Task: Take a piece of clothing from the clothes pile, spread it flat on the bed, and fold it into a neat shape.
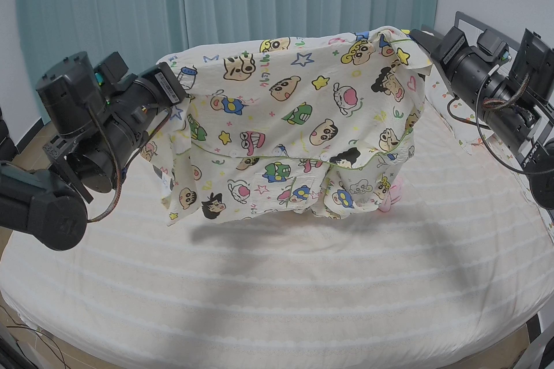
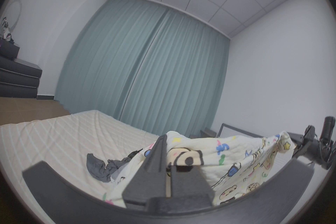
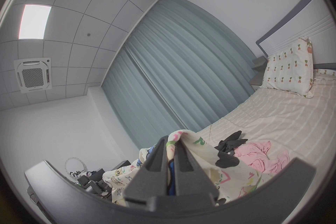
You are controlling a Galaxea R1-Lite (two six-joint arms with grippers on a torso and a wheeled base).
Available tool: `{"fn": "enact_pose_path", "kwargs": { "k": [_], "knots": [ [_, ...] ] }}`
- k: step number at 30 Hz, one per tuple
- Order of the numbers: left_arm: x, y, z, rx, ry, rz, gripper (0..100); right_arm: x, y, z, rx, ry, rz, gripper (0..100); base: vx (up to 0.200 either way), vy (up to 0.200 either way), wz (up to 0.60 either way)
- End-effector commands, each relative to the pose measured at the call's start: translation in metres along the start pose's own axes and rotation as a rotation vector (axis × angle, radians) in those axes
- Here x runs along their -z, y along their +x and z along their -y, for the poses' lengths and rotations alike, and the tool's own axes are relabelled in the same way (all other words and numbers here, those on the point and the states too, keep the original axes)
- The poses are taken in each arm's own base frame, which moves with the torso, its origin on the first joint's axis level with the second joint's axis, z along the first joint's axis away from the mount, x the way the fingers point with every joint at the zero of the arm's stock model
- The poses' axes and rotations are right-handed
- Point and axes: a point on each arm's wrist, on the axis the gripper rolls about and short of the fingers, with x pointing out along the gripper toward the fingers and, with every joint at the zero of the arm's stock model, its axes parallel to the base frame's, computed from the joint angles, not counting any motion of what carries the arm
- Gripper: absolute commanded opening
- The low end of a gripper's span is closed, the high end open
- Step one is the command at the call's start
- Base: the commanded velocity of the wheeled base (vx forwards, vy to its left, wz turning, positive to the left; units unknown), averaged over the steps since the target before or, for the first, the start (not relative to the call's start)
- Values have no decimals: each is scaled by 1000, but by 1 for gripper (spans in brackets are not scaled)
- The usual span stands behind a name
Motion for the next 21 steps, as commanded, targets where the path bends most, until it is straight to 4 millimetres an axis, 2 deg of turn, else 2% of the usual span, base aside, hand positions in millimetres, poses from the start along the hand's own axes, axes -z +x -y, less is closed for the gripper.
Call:
{"fn": "enact_pose_path", "kwargs": {
  "k": [1,2,6,9,13,18,21],
  "knots": [
    [12,-19,-9,-22,16,-64,0,6,-13,1,10,1,-28,0,0,0,0],
    [19,-22,-13,-30,13,-92,0,6,-14,2,13,2,-32,0,0,0,0],
    [24,-26,-15,-39,-19,-115,0,4,-18,-1,-6,7,-36,0,0,0,0],
    [30,-28,-18,-49,-54,-134,0,17,-25,-4,-13,19,-92,0,0,0,0],
    [36,-31,-20,-56,-52,-158,0,27,-30,2,4,21,-128,0,-200,0,0],
    [41,-36,-22,-66,-48,-182,0,24,-32,0,-1,27,-120,0,-200,0,0],
    [45,-40,-23,-67,-42,-202,0,23,-32,-2,-7,29,-117,0,0,0,0]
  ]
}}
